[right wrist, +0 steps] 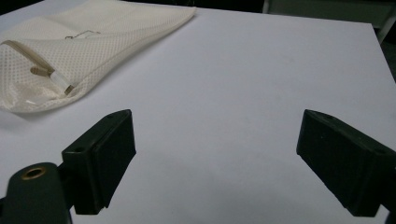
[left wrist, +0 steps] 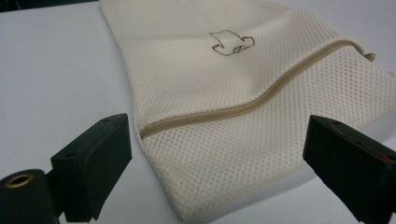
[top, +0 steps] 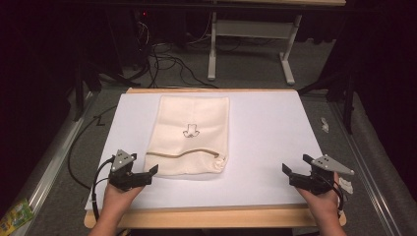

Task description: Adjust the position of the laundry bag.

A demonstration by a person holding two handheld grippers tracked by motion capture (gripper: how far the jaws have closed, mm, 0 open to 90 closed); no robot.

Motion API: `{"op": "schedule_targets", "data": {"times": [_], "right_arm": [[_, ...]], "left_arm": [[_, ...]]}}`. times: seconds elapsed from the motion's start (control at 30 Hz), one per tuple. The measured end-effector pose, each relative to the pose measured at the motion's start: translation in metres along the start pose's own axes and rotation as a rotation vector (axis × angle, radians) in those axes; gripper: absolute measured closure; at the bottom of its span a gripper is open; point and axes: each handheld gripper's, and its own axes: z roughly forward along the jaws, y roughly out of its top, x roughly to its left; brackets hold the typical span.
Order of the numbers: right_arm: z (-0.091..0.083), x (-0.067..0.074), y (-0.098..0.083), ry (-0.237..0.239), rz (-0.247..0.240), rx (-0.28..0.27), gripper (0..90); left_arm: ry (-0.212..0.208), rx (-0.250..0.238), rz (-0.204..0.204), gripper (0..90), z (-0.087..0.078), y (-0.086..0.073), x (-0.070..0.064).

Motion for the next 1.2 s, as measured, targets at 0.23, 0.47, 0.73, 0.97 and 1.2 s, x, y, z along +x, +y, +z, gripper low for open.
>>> {"op": "schedule_targets", "data": {"times": [0.23,0.47,0.73,0.97,1.2], "right_arm": [[-0.001,0.002,-0.001,-0.001,-0.007,0.011,13.2],[0.011,0.018,0.000,0.051,-0.018,0.037,14.3],[0.034,0.066,0.014,0.153,-0.058,0.090,21.3],[0.074,0.128,0.036,0.222,-0.139,0.108,39.0],[0.138,0.172,0.035,0.263,-0.221,0.258,79.7]], "left_arm": [[-0.007,0.026,-0.020,9.2,0.006,-0.001,0.005],[-0.009,0.029,-0.022,10.6,0.003,-0.002,0.007],[-0.059,0.085,-0.052,18.1,0.012,-0.007,0.012],[-0.019,0.146,-0.060,28.1,0.021,-0.010,0.020],[-0.025,0.208,-0.074,44.1,0.032,-0.015,0.022]]}}
